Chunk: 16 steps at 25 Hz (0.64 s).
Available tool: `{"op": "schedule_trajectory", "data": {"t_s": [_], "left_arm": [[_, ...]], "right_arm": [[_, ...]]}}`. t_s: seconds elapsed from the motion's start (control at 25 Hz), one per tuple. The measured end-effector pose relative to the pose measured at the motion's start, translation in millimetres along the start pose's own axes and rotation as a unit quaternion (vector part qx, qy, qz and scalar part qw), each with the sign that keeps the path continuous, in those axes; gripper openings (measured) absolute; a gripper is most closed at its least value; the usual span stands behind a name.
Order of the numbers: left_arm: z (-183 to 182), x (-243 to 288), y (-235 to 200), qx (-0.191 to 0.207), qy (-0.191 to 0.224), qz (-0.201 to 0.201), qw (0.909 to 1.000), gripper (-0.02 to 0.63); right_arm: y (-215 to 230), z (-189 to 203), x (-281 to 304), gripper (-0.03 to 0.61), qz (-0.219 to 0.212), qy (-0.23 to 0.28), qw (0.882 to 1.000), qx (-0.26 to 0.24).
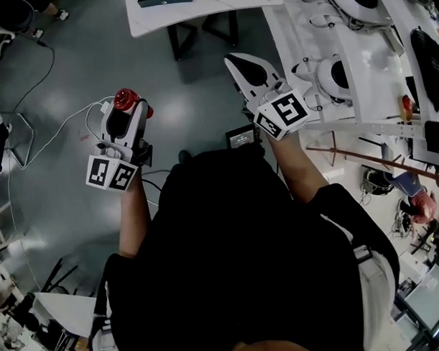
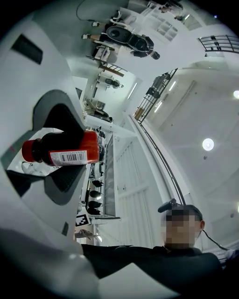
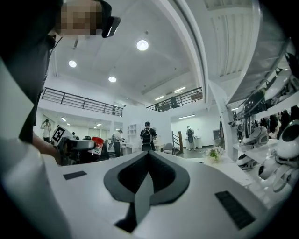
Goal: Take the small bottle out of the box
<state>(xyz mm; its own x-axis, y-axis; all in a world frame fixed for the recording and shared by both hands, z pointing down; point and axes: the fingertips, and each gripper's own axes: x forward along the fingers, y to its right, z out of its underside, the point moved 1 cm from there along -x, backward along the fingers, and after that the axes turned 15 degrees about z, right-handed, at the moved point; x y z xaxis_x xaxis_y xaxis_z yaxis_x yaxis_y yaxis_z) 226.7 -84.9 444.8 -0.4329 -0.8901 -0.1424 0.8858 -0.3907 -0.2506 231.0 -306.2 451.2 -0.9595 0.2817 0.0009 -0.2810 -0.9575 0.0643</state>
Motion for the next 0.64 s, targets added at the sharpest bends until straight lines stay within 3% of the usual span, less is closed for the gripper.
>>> {"op": "schedule_trajectory", "data": {"t_s": [0.12, 0.64], "left_arm": [[4.7, 17.7, 6.9, 0.006, -0.01, 0.006, 0.9999, 0.234], [24.1, 51.4, 27.5, -0.004, -0.014, -0.007, 0.9999, 0.233]], "right_arm": [[19.0, 4.9, -8.5, 0.032, 0.017, 0.001, 1.0, 0.015], [58.0, 11.9, -15.9, 0.032, -0.015, -0.001, 1.0, 0.018]]}}
